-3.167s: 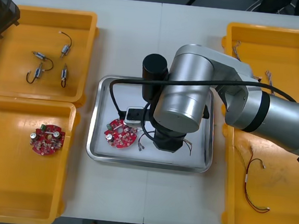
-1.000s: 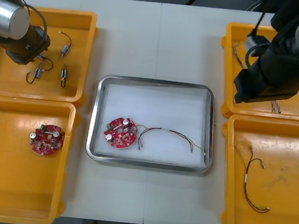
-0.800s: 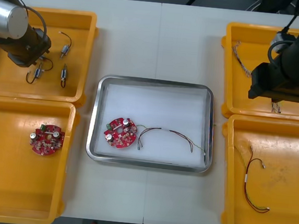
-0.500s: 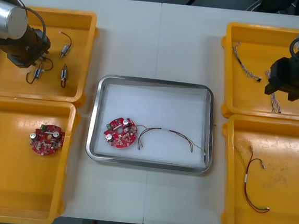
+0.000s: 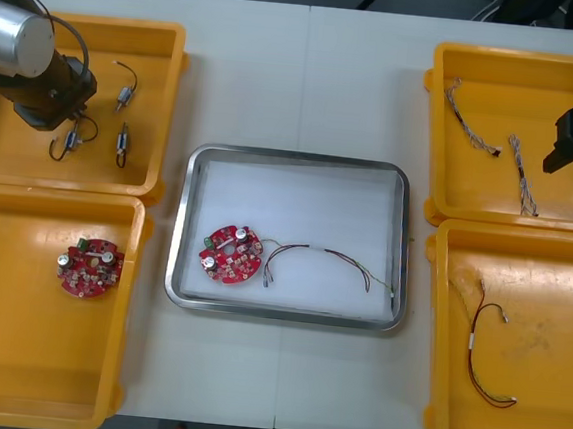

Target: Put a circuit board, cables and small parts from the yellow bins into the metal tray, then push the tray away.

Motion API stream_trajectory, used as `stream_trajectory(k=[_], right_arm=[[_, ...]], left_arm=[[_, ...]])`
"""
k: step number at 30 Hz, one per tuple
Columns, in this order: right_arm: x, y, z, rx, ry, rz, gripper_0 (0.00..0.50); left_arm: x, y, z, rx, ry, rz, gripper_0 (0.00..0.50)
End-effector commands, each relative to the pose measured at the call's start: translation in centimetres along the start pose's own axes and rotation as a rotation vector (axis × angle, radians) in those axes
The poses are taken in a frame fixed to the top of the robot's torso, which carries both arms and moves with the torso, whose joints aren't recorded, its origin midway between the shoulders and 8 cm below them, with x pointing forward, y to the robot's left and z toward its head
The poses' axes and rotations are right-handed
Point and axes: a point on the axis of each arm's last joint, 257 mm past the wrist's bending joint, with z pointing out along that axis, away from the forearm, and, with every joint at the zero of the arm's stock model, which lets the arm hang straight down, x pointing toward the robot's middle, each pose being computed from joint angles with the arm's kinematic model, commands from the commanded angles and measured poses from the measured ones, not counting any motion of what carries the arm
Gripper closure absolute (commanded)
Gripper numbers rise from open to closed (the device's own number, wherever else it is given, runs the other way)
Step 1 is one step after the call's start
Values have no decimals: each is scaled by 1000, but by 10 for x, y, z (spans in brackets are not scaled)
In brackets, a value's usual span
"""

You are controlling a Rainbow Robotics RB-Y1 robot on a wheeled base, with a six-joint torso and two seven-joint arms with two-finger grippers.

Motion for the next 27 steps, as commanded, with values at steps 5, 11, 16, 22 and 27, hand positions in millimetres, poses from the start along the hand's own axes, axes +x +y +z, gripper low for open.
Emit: stream_trajectory(k=[5,11,16,22,27], right_arm=[[-59,-8,-11,35,-117,-76,0],[-79,-12,8,34,-147,-140,0],[-88,-11,30,21,-155,-195,0],[-92,-10,56,12,-157,-266,0],[-92,-7,77,3,-166,-312,0]], left_arm=[[-7,-27,-12,35,-29,103,500],[-16,-26,-17,22,-49,127,500],[-32,-28,-41,-11,-58,147,500],[-44,-25,-72,-53,-42,215,500],[-49,-20,-96,-83,-22,291,500]])
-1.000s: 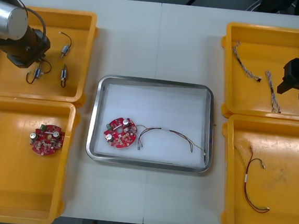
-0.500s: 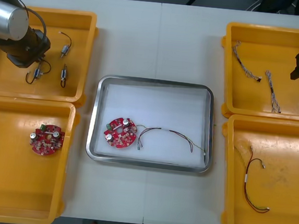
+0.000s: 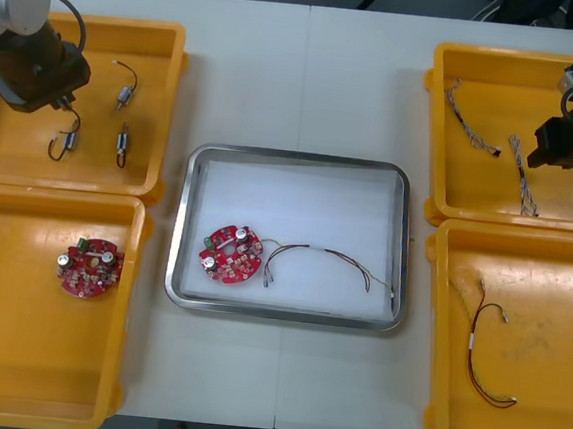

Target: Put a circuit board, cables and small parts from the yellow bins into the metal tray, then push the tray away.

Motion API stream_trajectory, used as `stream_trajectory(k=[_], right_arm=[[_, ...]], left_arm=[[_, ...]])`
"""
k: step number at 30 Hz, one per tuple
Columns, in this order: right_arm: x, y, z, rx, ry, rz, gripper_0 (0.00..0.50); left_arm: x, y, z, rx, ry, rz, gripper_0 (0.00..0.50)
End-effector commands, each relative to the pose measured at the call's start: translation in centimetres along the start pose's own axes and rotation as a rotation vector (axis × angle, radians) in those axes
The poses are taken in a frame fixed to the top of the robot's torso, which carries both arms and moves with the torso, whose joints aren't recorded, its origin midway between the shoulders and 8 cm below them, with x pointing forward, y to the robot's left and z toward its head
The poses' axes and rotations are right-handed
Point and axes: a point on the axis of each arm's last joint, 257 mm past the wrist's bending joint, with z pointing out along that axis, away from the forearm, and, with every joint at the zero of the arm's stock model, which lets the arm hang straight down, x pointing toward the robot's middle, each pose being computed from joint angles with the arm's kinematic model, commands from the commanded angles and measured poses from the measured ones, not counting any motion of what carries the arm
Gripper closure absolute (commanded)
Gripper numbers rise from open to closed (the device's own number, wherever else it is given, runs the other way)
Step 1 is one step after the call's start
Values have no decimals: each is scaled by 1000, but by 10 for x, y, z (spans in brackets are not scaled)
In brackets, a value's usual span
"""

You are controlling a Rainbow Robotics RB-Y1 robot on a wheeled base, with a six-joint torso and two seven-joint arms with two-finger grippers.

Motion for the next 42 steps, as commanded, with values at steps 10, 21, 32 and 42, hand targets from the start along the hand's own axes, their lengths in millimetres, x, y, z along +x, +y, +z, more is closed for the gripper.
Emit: stream_trajectory(k=[10,21,32,42], right_arm=[[-21,23,18,-10,-54,-93,0],[-9,28,31,-8,-18,-116,0],[-2,31,34,-21,0,-116,136],[1,31,34,-25,11,-117,500]], left_arm=[[-41,-1,-96,37,-17,166,500],[-12,1,-147,39,56,276,500],[11,-7,-185,85,108,295,500],[35,-24,-182,105,71,249,500]])
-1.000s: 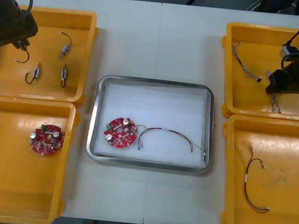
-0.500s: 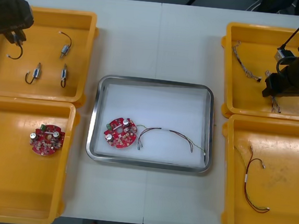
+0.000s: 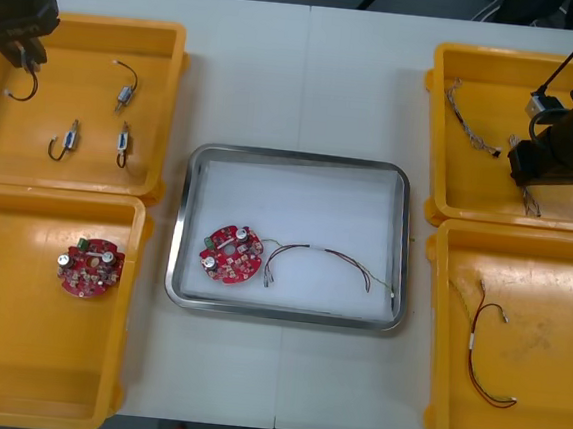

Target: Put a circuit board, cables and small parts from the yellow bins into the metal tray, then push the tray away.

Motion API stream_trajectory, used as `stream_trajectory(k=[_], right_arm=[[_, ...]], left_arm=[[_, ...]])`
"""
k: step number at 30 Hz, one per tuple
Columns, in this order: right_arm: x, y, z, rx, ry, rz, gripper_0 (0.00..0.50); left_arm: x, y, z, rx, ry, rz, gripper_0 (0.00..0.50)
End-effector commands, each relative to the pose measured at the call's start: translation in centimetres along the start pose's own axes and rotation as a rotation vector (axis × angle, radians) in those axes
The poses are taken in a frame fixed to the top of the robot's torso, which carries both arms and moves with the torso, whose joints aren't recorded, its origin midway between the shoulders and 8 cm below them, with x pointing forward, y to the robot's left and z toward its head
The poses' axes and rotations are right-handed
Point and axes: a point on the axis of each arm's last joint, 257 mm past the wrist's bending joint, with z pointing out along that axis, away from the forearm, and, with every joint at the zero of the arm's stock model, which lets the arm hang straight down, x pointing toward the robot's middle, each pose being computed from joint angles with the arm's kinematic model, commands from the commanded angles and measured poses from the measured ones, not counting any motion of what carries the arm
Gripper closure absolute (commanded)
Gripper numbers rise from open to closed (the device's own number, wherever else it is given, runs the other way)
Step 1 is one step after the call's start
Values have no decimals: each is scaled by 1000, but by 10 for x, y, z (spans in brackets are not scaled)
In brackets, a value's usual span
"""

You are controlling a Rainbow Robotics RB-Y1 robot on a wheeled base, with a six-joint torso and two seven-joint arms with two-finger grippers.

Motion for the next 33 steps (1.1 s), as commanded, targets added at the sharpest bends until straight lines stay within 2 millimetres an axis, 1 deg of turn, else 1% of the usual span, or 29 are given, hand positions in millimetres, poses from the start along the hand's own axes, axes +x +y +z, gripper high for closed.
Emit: stream_trajectory(k=[1,5,6,8,9,11,12,14,15,17,18,21,22,23,25,27,28,30,31,33], right_arm=[[-14,14,-8,-10,-9,-59,500],[-15,13,-10,-8,-13,-71,500],[-17,11,-12,-3,-19,-79,500],[-23,7,-18,8,-33,-99,500],[-23,6,-20,11,-34,-103,500],[-29,3,-30,16,-43,-123,500],[-30,2,-33,21,-42,-129,500],[-34,-1,-47,24,-46,-153,500],[-35,-1,-50,25,-46,-159,500],[-38,-3,-65,20,-49,-176,500],[-39,-3,-68,15,-51,-177,500],[-40,-2,-86,-10,-52,-189,500],[-40,-1,-88,-14,-53,-190,500],[-40,-2,-95,-19,-54,-197,500],[-40,-1,-104,-27,-51,-206,500],[-38,2,-118,-40,-47,-220,500],[-37,3,-121,-43,-43,-222,500],[-34,5,-135,-58,-33,-235,500],[-32,6,-138,-58,-27,-238,500],[-28,10,-151,-67,-15,-256,500]], left_arm=[[-3,-27,-17,61,-87,-88,500],[3,-52,-13,84,-119,-123,500],[6,-61,-9,90,-130,-130,500],[13,-79,-4,107,-148,-154,500],[14,-82,-2,109,-154,-160,500],[26,-94,9,119,-168,-178,500],[29,-96,12,120,-173,-182,500],[42,-104,24,124,-184,-194,500],[45,-106,26,127,-186,-193,500],[58,-113,36,136,-179,-198,500],[61,-115,37,141,-175,-200,500],[79,-127,49,152,-164,-212,500],[82,-128,51,149,-164,-211,500],[86,-131,55,143,-167,-212,500],[92,-135,60,129,-175,-209,500],[100,-141,67,118,-170,-209,500],[102,-143,68,119,-165,-209,500],[113,-150,75,115,-138,-207,500],[115,-152,77,114,-133,-204,500],[126,-159,85,97,-117,-192,500]])
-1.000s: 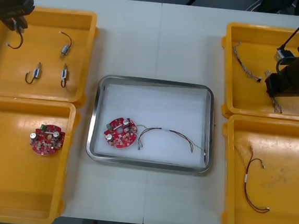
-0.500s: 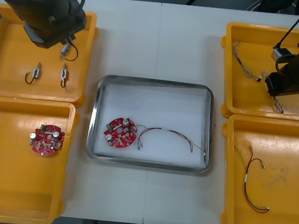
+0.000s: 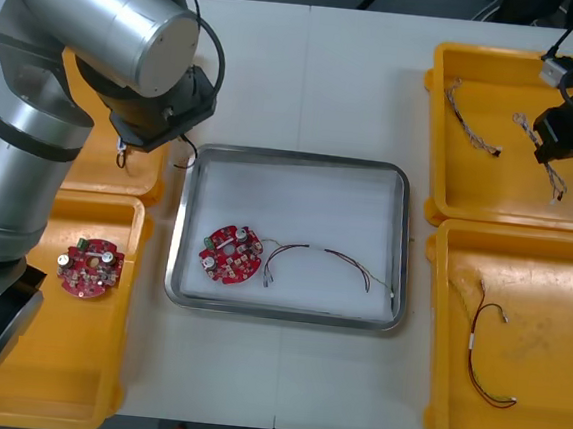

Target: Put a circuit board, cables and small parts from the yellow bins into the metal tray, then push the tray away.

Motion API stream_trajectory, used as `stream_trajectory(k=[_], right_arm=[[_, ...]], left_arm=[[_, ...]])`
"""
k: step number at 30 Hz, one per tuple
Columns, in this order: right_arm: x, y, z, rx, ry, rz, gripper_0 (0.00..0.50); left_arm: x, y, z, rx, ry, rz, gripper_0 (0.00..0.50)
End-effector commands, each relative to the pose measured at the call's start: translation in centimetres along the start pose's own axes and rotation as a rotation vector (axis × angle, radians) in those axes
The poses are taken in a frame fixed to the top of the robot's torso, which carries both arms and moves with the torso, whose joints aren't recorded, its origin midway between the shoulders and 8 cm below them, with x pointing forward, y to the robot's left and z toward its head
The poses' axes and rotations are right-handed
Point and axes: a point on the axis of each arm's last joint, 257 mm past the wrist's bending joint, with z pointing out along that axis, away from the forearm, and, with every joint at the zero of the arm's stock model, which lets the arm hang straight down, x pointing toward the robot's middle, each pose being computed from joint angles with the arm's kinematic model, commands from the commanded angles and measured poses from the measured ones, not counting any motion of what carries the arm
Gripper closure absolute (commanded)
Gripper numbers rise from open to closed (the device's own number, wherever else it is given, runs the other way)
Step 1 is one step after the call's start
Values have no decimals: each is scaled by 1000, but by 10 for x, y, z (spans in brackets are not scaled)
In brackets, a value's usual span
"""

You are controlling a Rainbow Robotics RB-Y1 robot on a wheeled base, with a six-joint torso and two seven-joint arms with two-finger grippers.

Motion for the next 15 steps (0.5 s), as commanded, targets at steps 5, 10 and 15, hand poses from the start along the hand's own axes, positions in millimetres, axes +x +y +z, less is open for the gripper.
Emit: stream_trajectory(k=[5,10,15], right_arm=[[-14,-1,-84,48,-55,-102,500],[-14,11,-101,83,-60,-155,500],[-19,20,-107,116,-98,-203,500]], left_arm=[[51,-18,25,-45,26,95,500],[71,-26,47,-57,47,104,500],[77,-35,62,-39,35,108,500]])
